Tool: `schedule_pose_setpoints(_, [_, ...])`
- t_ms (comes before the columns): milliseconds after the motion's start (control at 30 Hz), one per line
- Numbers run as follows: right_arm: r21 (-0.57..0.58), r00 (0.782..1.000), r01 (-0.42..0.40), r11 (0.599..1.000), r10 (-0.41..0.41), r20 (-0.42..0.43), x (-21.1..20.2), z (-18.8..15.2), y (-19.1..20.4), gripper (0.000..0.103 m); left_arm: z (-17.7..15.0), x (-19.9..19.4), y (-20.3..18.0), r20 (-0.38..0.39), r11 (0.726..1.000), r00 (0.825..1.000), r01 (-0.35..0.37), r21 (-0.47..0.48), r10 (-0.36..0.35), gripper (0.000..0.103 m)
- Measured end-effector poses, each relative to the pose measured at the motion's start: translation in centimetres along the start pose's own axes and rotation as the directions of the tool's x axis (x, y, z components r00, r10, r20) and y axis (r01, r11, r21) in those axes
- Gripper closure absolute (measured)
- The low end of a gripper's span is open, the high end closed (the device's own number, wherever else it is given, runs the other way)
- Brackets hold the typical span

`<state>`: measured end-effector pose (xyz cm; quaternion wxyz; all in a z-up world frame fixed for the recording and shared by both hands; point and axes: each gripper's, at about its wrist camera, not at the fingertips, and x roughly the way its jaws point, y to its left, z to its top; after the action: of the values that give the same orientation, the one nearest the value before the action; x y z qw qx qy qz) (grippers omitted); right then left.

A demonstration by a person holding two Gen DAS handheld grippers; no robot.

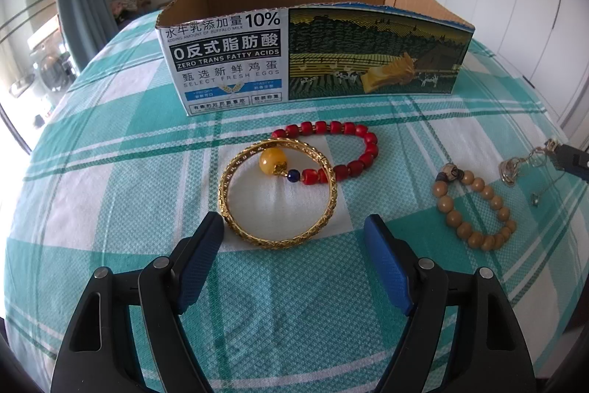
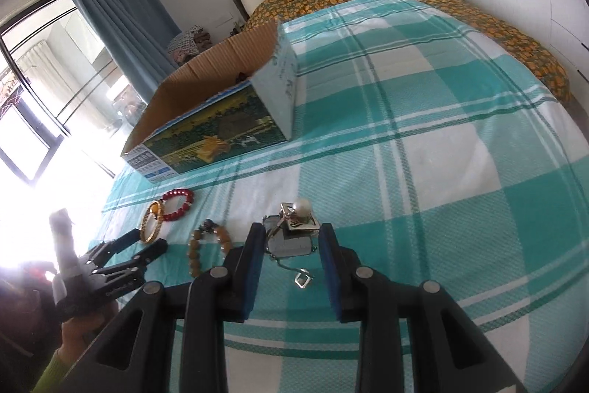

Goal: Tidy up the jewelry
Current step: 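Grasp the silver keychain charm with right tool and lift it off the wooden bracelet, then grasp the gold bangle with left tool while right tool holds the keychain charm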

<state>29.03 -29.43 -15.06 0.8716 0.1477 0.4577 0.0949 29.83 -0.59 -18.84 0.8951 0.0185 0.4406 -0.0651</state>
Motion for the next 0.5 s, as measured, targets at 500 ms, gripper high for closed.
schedule_pose_setpoints(500, [-0.071, 0.957, 0.237, 0.969, -0.22, 0.187, -5.0, -5.2, -1.9, 0.044, -0.6, -1.7, 2.2, 0.042, 0.994, 0.996, 0.087, -0.066, -0.084, 0.018])
